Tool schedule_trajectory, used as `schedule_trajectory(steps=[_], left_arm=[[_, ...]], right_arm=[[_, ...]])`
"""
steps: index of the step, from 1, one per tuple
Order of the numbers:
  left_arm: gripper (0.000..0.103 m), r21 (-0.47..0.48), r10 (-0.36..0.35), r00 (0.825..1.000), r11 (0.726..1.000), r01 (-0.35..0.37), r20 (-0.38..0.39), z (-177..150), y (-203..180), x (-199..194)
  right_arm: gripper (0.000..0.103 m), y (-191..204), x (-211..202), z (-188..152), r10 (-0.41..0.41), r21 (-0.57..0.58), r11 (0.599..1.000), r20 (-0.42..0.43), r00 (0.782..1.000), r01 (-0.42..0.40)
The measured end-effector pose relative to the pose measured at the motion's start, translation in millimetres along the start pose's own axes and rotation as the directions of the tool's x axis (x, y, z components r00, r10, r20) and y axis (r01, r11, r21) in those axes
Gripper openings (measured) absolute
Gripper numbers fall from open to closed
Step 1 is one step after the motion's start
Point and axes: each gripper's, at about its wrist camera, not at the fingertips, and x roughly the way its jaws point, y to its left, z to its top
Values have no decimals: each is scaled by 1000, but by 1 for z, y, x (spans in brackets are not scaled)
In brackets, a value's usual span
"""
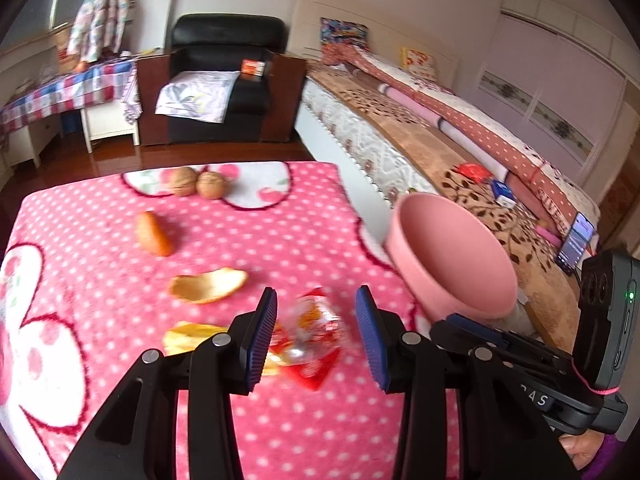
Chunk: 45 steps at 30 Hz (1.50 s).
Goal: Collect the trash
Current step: 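Move both tools back over the remaining trash on the bedspread, then grasp the orange with the left tool while the right tool grasps the clear snack bag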
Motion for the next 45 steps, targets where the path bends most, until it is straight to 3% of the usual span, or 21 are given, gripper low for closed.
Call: schedule_trajectory(steps=[9,12,19,23,27,32,36,37,39,42,45], left_arm=[[40,-77,86,996,994,-84,16,-10,46,-12],[40,-107,111,994,988,-109,12,-15,62,-15],[40,-174,152,988,973,-150,-2,-23,94,-21],[40,-193,155,988,969,-153,-8,-26,103,-20],[40,-205,149,989,968,-147,-9,-27,107,-19],[40,-204,149,989,968,-147,-3,-24,113,-19],[44,-211,149,989,967,-145,0,-18,120,-16],[44,-217,146,989,966,-143,-1,-16,122,-14],[44,-229,138,990,964,-135,-4,-12,126,-8],[44,-242,132,991,962,-130,-8,-4,130,2],[44,-254,131,991,958,-132,-21,5,134,16]], right_arm=[[30,12,10,0,21,-30,999,-28,999,-22],[30,18,13,2,63,-40,997,-40,997,-64],[30,61,19,-5,97,-247,961,-104,990,-120],[41,98,22,-13,51,-422,902,-103,993,-91],[42,122,31,-22,7,-532,845,-85,996,-52],[42,136,50,-28,-64,-594,804,-55,996,19],[41,135,60,-27,-94,-590,806,-47,994,49],[41,133,60,-26,-91,-581,812,-49,995,45],[23,129,60,-23,-86,-559,828,-54,995,42],[10,121,57,-18,-63,-516,856,-56,996,25],[7,113,53,-14,-30,-469,883,-52,998,2]])
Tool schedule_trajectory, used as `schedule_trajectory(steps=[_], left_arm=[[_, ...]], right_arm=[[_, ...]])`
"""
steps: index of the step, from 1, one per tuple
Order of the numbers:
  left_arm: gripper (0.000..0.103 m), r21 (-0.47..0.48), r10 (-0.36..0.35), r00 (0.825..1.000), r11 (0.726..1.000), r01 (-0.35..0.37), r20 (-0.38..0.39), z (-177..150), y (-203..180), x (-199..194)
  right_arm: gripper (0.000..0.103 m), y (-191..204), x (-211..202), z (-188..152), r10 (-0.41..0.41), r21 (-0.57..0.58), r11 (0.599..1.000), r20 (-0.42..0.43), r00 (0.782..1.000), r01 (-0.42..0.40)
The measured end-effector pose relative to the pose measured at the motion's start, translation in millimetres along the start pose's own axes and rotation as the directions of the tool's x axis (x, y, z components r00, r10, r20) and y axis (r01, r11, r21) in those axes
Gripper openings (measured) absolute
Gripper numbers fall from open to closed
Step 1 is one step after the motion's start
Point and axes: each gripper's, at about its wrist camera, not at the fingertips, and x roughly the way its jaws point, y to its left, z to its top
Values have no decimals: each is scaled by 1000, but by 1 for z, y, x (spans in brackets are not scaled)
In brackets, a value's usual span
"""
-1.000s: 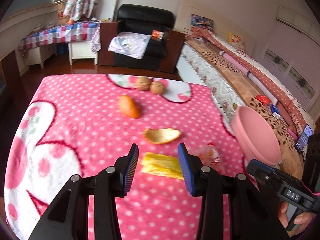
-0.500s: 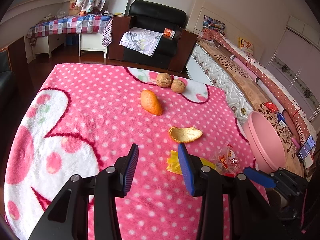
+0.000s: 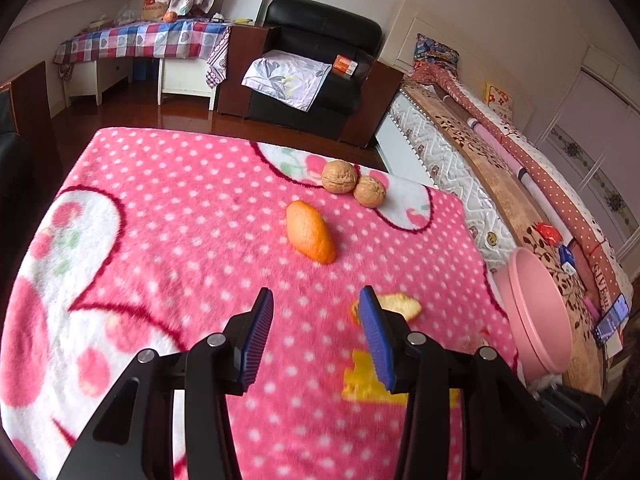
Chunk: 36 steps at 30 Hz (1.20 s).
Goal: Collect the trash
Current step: 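Grasp the orange with the left tool while the right tool grasps the clear snack bag, then carry the orange and snack bag to the pink bucket with both tools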
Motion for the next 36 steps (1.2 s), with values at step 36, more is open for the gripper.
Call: schedule_trajectory(steps=[36], left_arm=[[18,-14,35,999,999,-35,-28,18,-15,32]], right_arm=[[6,-53,-42,2,150,238,954,150,977,-183]])
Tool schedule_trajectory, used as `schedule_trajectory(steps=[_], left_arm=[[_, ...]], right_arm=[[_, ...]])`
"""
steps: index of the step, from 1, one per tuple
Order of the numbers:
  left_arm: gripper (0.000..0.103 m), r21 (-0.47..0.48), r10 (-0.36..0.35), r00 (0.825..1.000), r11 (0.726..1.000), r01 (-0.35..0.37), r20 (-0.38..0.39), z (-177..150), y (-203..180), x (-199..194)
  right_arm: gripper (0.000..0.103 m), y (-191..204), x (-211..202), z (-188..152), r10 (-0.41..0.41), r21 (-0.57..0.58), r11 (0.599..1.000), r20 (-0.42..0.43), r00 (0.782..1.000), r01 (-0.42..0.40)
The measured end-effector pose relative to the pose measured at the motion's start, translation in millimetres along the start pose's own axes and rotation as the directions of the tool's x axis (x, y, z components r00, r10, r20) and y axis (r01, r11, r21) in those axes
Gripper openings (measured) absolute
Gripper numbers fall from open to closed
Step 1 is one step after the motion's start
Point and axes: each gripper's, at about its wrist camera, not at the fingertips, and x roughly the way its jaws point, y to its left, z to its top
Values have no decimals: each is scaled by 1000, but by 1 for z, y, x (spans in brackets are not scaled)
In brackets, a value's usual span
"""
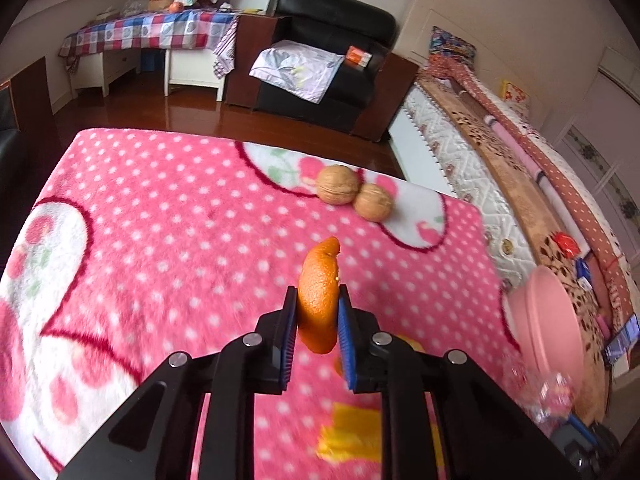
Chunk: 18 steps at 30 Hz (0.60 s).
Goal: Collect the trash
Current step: 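Carry the orange and snack bag to the pink bucket with both tools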
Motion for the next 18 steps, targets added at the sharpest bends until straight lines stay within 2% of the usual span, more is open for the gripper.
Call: schedule_trajectory(steps=[11,18], left_arm=[[18,86,-77,997,993,77,-1,-26,-39,-37],[18,163,-127,992,979,126,1,-33,-74,-48]], right_arm=[[6,-1,-21,1,-30,-2,1000,50,998,30],[6,-18,-40,5,-87,30,996,103,991,84]])
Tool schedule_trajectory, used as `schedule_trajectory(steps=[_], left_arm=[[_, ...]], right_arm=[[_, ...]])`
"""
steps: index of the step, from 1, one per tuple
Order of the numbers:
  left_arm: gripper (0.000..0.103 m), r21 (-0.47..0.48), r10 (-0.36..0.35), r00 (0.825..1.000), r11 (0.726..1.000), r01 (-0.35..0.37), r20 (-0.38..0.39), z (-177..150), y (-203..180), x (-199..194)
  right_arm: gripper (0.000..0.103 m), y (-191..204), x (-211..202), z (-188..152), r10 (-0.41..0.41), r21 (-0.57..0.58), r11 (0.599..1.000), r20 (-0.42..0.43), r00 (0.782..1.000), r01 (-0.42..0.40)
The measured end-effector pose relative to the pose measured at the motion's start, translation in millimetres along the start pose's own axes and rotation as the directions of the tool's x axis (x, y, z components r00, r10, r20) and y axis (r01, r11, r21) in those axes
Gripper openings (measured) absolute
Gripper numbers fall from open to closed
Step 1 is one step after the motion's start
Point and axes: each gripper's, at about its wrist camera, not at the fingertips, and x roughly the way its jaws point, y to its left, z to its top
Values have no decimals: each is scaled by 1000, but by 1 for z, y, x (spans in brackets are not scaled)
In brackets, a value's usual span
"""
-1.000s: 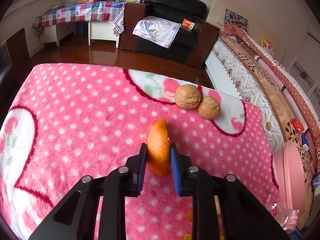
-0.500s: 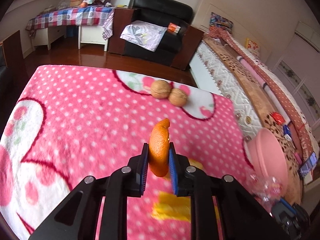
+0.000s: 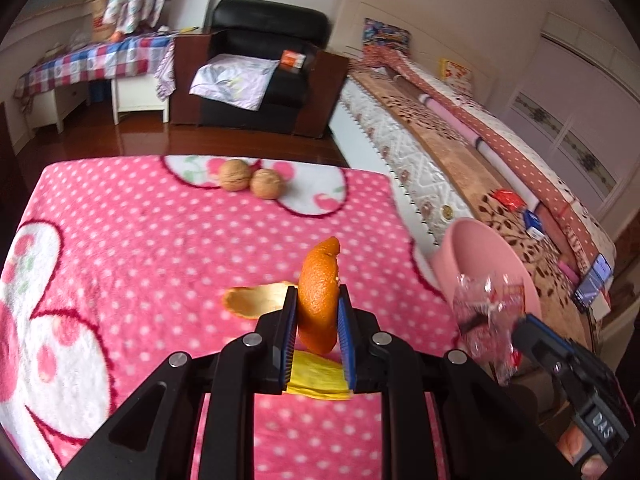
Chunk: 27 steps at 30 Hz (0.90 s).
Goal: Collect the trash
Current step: 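Carry the orange and snack bag to the pink bucket with both tools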
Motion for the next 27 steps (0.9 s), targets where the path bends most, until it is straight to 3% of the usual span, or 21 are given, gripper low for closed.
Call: schedule_trajectory(steps=[11,27], left_arm=[[18,93,-56,998,994,57,-15,2,-50,5],[18,229,-121,990,964,134,-69,3,-123,29]], right_arm=[[6,-50,-21,5,-109,95,990,71,992,102],[6,-109,-24,-15,-186,204,964,63,981,170]])
